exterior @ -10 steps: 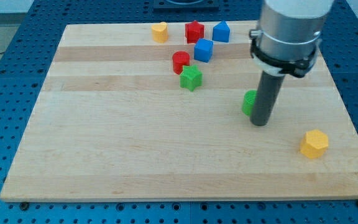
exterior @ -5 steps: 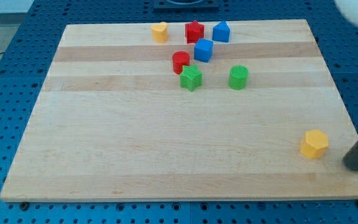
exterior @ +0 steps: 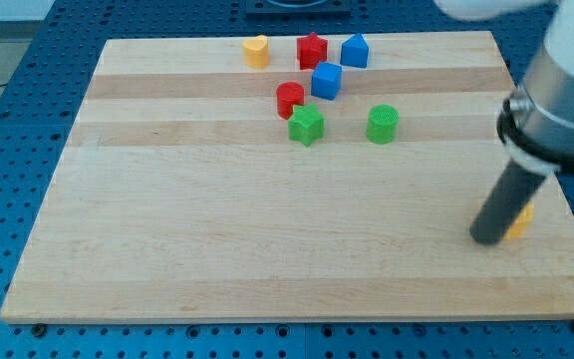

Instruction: Push yellow hexagon to the right of green circle

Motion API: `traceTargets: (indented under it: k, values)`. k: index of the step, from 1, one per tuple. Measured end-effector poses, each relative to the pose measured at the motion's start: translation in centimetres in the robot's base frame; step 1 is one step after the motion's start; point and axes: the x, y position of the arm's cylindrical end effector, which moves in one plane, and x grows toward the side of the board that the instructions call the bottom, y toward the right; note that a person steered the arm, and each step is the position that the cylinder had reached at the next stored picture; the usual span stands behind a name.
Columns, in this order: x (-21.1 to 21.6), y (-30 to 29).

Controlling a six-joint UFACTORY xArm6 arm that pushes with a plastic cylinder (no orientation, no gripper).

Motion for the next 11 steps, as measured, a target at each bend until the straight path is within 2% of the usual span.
traceTargets:
  k: [1, 2, 3, 4, 7, 8, 9, 11]
  values:
    - [-0.2, 0.7]
    - [3.0, 1.7]
    - [3.1, 4.3]
    - [1.0, 3.9]
    - [-10.0, 1.9]
    - [-6.7, 1.9]
    - [-4.9, -1.9]
    - [-10.1, -1.0]
